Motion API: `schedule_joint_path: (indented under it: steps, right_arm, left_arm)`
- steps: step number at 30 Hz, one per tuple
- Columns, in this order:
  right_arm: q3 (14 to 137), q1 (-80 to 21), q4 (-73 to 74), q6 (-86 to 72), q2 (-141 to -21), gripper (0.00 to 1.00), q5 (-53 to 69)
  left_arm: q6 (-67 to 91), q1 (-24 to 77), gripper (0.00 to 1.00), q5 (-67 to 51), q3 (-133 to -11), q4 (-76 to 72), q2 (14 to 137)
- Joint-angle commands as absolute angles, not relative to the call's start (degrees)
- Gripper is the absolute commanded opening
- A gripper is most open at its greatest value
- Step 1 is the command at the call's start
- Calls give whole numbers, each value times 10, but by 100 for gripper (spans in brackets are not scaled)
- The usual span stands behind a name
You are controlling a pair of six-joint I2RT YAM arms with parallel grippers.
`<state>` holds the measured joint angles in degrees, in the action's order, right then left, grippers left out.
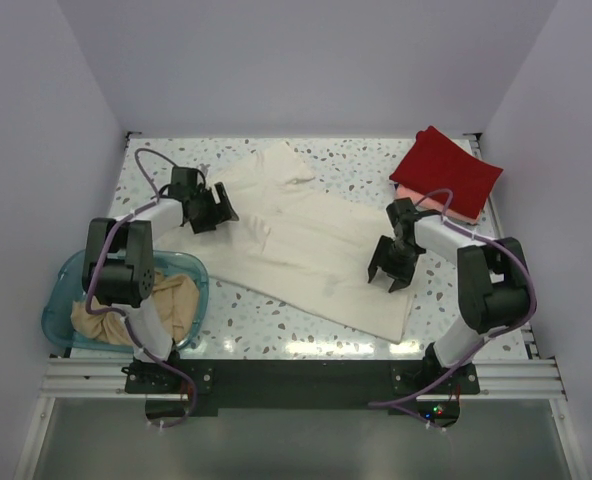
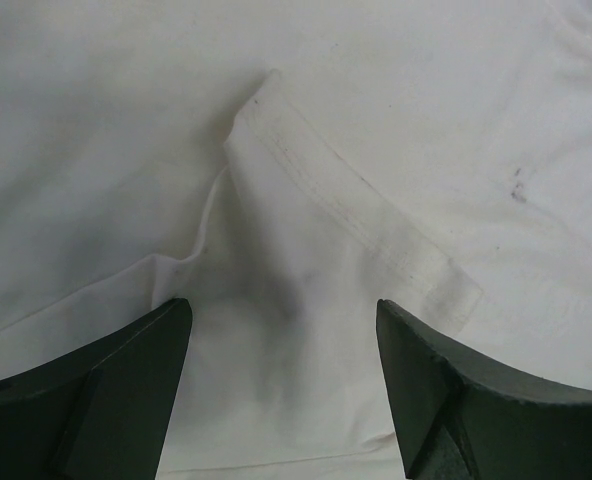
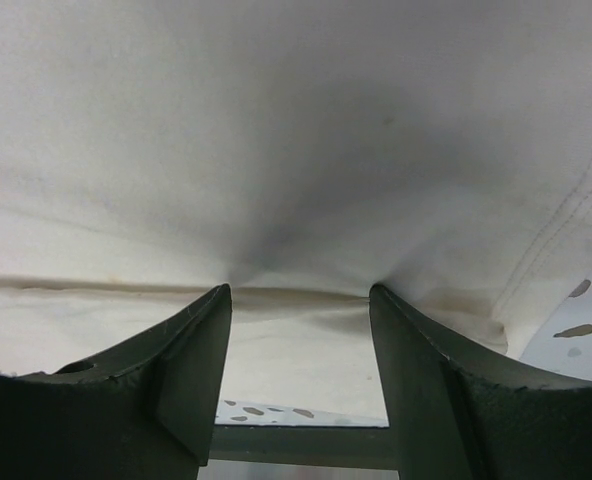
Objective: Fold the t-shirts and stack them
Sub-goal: Fold the tshirt
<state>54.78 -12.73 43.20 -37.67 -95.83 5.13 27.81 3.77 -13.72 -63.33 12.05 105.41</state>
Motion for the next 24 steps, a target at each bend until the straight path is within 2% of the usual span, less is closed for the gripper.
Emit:
schedule_joint_path:
  steps: [1, 7, 16, 24]
  right_arm:
    - [503, -139, 448, -392, -963, 62, 40]
    - [504, -143, 471, -387, -929, 62, 44]
    - [614, -128, 559, -369, -870, 66, -32]
    - [695, -2, 524, -288, -904, 65, -68]
  left_arm:
    - [254, 24, 81, -72, -595, 188, 1044]
    - [245, 25, 81, -83, -593, 181, 1013]
    - [236, 29, 81, -105, -666, 185, 969]
    - [242, 46, 81, -122, -783, 171, 1026]
